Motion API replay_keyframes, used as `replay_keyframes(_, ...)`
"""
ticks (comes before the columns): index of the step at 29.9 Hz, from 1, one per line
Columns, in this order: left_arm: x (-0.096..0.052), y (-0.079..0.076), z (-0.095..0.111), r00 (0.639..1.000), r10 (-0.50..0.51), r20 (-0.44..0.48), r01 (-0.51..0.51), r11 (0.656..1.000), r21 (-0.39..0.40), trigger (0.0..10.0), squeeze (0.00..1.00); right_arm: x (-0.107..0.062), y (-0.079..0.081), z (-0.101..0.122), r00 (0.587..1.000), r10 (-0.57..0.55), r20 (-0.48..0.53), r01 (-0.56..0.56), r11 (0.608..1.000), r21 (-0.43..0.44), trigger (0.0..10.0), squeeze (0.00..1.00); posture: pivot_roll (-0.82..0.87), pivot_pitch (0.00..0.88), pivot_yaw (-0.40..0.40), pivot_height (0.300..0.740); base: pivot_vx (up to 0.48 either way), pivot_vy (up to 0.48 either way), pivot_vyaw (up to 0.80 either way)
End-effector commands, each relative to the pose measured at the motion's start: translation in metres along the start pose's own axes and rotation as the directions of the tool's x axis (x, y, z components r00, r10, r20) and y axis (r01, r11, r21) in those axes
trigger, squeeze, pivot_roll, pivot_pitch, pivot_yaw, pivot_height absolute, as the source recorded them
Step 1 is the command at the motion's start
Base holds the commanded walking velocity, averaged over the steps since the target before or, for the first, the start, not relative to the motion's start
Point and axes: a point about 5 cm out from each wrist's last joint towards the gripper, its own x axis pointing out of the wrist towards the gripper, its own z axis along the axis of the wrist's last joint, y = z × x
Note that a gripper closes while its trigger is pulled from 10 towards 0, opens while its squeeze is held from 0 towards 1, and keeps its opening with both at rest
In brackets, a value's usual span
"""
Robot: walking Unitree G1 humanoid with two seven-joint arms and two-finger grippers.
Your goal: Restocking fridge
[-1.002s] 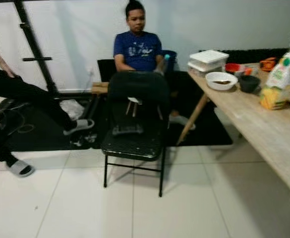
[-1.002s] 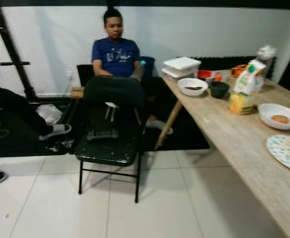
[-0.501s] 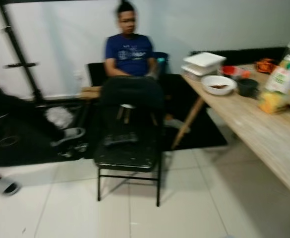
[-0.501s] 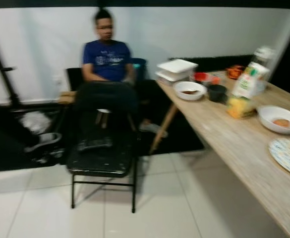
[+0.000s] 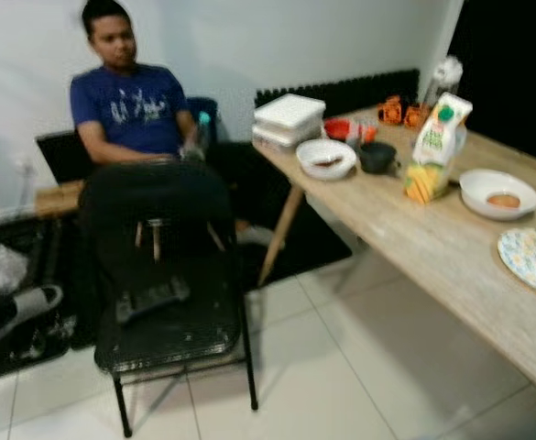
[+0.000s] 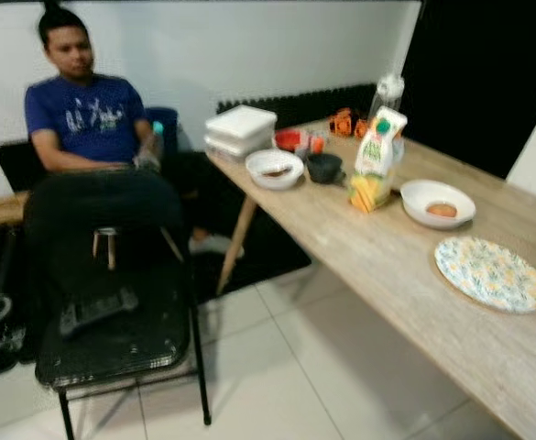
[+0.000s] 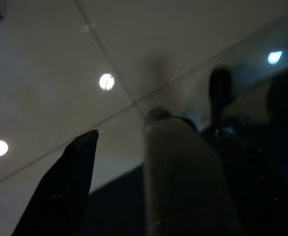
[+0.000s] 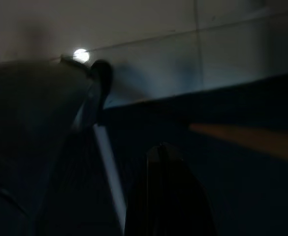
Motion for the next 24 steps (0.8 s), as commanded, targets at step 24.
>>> replay_keyframes(24,-0.0025,0.0020,-0.0121,0.999,0.004,-0.042,-0.004,1.000,0.000,10.0,0.00,0.0008,0.0068,-0.0002,1.000,0.010,-0.002,-0.010,1.000,0.014,10.0,0.00,-0.08,0.000,0.021,0.740,0.258,0.000,-0.33)
